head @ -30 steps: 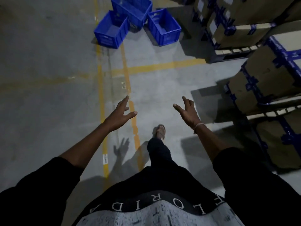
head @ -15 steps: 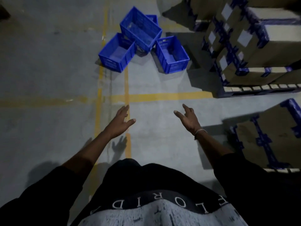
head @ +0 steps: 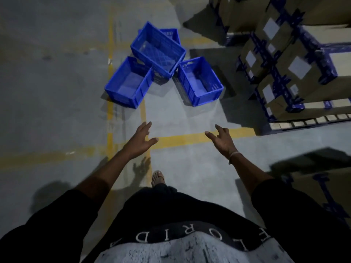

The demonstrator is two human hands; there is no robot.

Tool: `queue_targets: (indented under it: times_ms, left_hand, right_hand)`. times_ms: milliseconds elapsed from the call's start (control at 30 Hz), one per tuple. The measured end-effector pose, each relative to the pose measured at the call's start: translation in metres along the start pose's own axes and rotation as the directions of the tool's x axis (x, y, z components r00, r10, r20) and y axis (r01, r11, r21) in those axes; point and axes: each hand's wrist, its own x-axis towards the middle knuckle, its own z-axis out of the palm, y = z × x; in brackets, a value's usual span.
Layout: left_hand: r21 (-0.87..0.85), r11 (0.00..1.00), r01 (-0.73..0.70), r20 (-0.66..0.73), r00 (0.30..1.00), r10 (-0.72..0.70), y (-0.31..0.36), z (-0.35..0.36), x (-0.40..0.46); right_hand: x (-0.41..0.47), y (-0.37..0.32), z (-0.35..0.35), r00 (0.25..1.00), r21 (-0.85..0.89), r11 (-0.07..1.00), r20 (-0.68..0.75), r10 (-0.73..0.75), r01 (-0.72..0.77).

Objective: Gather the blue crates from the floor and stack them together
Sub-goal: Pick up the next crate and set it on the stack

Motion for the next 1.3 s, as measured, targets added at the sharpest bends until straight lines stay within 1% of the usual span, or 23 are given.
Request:
queue_targets:
  times_ms: [100, 200, 300, 367, 567, 700, 833, 967, 1133, 1300]
  left_hand:
    - [0.051, 0.996, -0.071, 0.051, 0.996, 0.069, 0.015, -0.042, 0.069]
    - [0.073, 0.996, -0.054, 0.090, 0.995, 0.047, 0.030, -0.078, 0.128]
    - [0.086, 0.994, -0.066, 0.080, 0.995, 0.059, 0.044, -0.107, 0.188]
    - [0.087, 0.995, -0.048, 0.074, 0.996, 0.041, 0.050, -0.124, 0.229]
    - [0.046, 0.999, -0.022, 0.063, 0.998, 0.019, 0.073, -0.171, 0.357]
    - [0.104, 0.994, 0.038, 0.031, 0.999, -0.041, 0.085, -0.198, 0.440]
    - [0.165, 0.986, 0.030, 0.043, 0.998, -0.038, 0.093, -0.230, 0.517]
    - [0.154, 0.987, 0.039, 0.015, 0.999, -0.042, 0.117, -0.253, 0.578]
    - [0.175, 0.983, 0.052, 0.055, 0.997, -0.062, 0.118, -0.294, 0.660]
    - [0.183, 0.981, 0.057, 0.094, 0.993, -0.075, 0.109, -0.341, 0.749]
  right_hand:
    - [0.055, -0.038, 0.003, 0.999, 0.027, 0.999, -0.030, 0.017, -0.017]
    - [0.104, -0.068, 0.007, 0.998, 0.043, 0.998, -0.051, 0.044, -0.042]
    - [0.157, -0.101, 0.008, 0.998, 0.055, 0.998, -0.041, 0.043, -0.041]
    - [0.198, -0.121, 0.006, 0.998, 0.051, 0.998, -0.040, 0.042, -0.040]
    - [0.344, -0.169, -0.001, 1.000, 0.021, 1.000, -0.015, 0.018, -0.017]
    - [0.437, -0.205, -0.014, 0.999, 0.013, 0.999, 0.024, 0.029, -0.029]
    - [0.516, -0.245, -0.025, 0.998, -0.016, 0.999, 0.058, 0.032, -0.031]
    - [0.581, -0.285, -0.027, 0.998, -0.050, 0.999, 0.065, 0.017, -0.014]
    - [0.653, -0.329, -0.016, 0.995, -0.048, 0.998, 0.096, 0.033, -0.029]
    - [0.726, -0.366, 0.012, 0.993, -0.046, 0.996, 0.086, 0.085, -0.081]
